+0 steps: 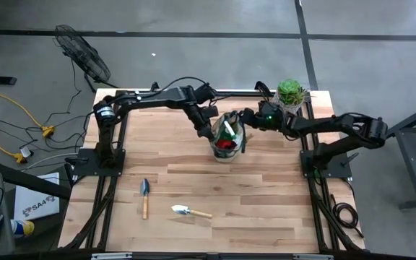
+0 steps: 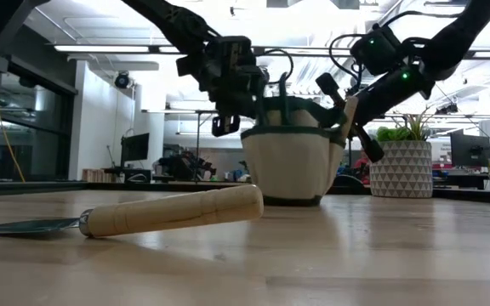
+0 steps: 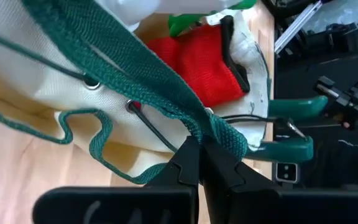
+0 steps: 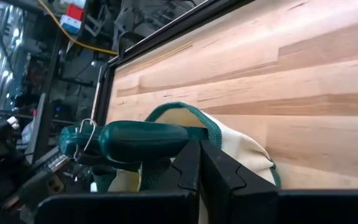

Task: Pick & Place Garden tools in Gardening bag
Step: Adjust the gardening bag

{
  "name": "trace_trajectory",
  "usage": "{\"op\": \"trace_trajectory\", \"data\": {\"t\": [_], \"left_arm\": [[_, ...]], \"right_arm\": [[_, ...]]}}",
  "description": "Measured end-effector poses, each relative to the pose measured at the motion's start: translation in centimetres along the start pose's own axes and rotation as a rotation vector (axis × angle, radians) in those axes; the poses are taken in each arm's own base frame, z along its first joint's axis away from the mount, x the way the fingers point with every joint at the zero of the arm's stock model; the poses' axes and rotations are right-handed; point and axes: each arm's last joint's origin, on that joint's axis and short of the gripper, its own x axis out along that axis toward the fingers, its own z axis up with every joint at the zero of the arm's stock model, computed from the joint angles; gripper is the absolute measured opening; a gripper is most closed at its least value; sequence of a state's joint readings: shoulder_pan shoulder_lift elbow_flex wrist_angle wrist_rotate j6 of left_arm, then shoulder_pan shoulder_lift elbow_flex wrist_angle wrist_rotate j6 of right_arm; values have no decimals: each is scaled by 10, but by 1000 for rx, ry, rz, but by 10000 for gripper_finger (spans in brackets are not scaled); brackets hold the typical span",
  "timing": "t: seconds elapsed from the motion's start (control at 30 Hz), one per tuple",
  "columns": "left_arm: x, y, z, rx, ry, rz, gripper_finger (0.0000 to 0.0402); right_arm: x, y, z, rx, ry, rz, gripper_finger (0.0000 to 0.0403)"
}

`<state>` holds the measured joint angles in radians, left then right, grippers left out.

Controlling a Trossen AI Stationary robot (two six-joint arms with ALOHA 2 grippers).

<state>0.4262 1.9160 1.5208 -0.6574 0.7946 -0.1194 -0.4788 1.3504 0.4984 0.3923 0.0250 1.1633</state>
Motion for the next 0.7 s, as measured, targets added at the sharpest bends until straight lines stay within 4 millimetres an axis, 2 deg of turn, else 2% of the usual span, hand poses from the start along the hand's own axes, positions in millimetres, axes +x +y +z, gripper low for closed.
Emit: {"op": "trace_trajectory", "data": {"t": [0.7], "left_arm": [[27,-32,17,-10,-165,58,0]], "right_arm": [[0,-3,7,-89,80,38,2]]}}
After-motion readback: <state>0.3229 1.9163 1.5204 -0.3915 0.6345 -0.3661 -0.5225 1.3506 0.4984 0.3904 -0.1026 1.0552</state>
